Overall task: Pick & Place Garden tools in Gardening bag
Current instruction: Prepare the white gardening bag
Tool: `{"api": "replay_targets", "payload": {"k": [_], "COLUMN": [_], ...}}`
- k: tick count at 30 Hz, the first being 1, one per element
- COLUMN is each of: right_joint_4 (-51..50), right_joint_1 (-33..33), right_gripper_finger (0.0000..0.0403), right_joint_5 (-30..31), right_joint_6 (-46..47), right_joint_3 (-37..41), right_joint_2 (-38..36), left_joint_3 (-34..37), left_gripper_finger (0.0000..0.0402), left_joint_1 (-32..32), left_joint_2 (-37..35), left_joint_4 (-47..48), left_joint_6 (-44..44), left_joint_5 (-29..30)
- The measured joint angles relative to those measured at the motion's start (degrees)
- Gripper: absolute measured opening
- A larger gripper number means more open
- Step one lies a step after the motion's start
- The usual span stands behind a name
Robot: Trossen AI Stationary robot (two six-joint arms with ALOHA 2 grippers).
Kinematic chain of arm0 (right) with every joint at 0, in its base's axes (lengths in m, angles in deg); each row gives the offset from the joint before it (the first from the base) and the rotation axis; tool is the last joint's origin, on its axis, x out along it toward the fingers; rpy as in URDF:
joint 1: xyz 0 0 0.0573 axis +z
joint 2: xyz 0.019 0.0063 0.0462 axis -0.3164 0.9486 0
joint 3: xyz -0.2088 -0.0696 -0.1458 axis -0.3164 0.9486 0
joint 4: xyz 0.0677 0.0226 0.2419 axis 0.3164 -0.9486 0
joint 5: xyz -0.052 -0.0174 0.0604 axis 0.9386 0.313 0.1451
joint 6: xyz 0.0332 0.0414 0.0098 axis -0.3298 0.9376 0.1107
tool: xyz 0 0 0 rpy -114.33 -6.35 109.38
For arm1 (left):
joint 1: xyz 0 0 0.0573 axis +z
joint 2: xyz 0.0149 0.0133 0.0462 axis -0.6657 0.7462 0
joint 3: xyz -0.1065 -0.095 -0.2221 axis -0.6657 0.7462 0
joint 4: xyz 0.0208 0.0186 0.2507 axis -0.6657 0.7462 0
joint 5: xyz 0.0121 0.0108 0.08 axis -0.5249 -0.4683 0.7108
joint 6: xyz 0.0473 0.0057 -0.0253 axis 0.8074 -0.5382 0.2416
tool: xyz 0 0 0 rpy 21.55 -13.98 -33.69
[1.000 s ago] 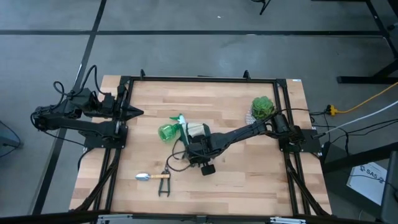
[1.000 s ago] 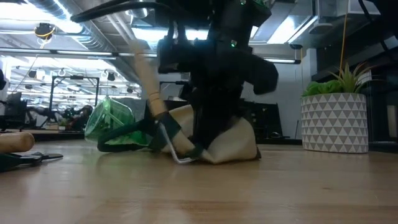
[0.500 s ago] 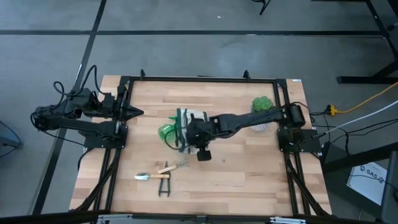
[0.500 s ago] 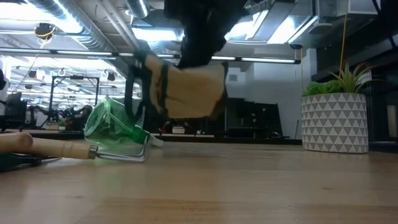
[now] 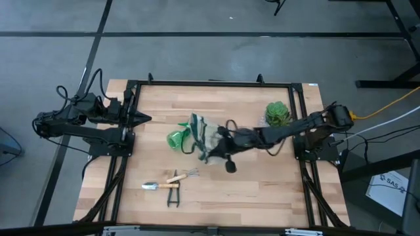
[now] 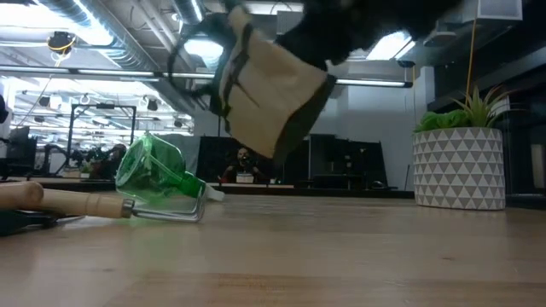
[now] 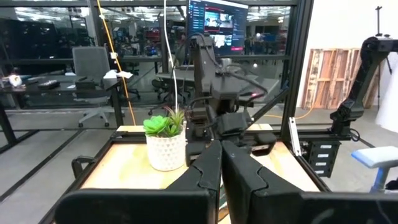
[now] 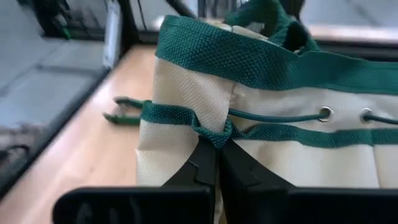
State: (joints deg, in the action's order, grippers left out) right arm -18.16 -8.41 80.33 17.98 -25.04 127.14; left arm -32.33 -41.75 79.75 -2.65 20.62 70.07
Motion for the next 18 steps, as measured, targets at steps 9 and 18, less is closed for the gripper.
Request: {"api": "replay_targets", "payload": {"k": [9,18], "right_joint_4": [37.1,36.8], "right_joint_1": [1.1,1.3], "right_gripper_finger": [0.0003,0.0003], "right_joint_5": [2.7,6.9], "right_joint_6": [3.6,2.0], "right_joint_3": [18.5,21.1], "right_joint_2": [1.2,3.1], "left_joint_3": [0.0,0.0], "left_gripper_finger": [0.0006,0.0006], "left_joint_1": [0.0,0.0], "left_joint_2": [0.0,0.0], "left_joint_4": [0.0,0.0], "left_joint_6": [0.0,0.0], "left_joint_5": [0.0,0.0]}}
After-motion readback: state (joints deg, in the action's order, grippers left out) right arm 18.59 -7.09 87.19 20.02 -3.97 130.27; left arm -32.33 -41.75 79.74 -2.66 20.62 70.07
